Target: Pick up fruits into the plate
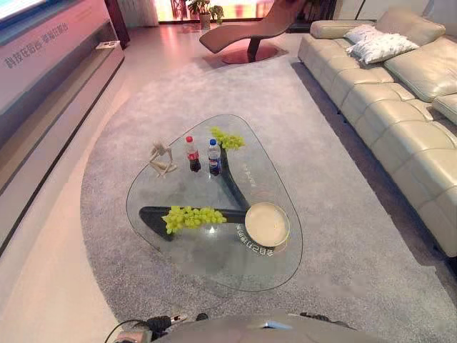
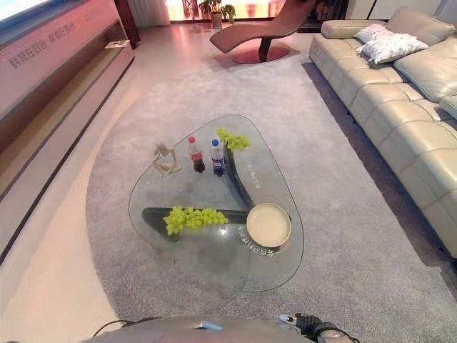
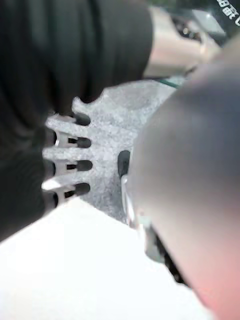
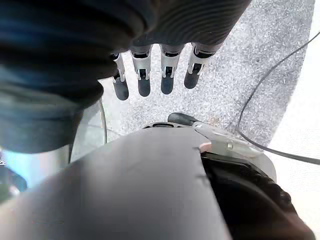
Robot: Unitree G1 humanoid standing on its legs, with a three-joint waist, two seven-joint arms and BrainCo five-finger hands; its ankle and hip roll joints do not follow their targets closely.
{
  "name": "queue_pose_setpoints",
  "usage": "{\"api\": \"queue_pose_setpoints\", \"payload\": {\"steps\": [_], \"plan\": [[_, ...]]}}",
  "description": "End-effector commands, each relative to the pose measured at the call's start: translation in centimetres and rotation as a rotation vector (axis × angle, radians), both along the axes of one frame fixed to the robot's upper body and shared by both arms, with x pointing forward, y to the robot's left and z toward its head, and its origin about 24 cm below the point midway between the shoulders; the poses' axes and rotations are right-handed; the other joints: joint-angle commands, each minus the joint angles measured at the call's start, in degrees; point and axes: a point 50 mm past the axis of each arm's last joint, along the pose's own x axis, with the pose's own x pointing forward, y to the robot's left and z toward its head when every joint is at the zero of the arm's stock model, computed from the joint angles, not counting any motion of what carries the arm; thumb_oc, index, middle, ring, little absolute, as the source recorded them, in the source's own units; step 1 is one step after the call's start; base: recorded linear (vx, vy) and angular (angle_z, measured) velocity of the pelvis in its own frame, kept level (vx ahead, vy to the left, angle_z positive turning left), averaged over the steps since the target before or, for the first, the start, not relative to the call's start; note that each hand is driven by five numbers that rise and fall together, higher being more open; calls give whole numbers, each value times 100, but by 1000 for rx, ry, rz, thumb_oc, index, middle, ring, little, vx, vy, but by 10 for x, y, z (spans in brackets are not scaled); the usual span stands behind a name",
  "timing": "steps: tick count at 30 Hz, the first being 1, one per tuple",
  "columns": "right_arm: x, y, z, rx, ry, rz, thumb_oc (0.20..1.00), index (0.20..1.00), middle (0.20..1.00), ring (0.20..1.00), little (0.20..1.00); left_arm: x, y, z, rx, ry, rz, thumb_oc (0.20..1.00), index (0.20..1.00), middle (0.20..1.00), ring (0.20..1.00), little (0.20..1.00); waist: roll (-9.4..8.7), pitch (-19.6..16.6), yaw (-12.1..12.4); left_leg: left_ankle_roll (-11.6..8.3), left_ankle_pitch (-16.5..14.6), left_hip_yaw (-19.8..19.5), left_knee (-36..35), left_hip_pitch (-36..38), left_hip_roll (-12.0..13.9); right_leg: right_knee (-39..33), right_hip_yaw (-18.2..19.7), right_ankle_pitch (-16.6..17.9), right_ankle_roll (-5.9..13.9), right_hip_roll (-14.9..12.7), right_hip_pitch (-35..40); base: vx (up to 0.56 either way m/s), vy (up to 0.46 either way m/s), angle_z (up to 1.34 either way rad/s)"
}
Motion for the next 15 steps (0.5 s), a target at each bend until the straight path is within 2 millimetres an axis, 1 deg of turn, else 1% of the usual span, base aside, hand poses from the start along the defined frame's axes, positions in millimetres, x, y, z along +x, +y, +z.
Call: {"api": "queue_pose_setpoints", "payload": {"steps": [1, 5, 15], "plan": [[21, 13, 1, 35, -27, 52, 1000, 1000, 1000, 1000, 1000, 22, -10, 2, -14, -65, -19, 1000, 1000, 1000, 1000, 1000, 15, 285, 79, 254, -1061, 503, 130, 518, -279, 350, 255, -346, 189, -89, -106, 211, -119, 19], [22, 12, 1, 38, -30, 36, 1000, 1000, 1000, 1000, 1000, 21, -9, 2, 2, -43, -8, 1000, 1000, 1000, 1000, 1000, 28, 295, 101, 255, -1050, 486, 136, 502, -288, 347, 229, -344, 191, -95, -105, 0, 0, 0], [21, 13, 1, 32, -33, 21, 1000, 1000, 1000, 1000, 1000, 10, -3, 0, 102, 9, 31, 1000, 1000, 1000, 1000, 1000, 36, 281, 82, 259, -1047, 465, 128, 515, -304, 326, 270, -347, 167, -66, -91, 0, 0, 0]]}}
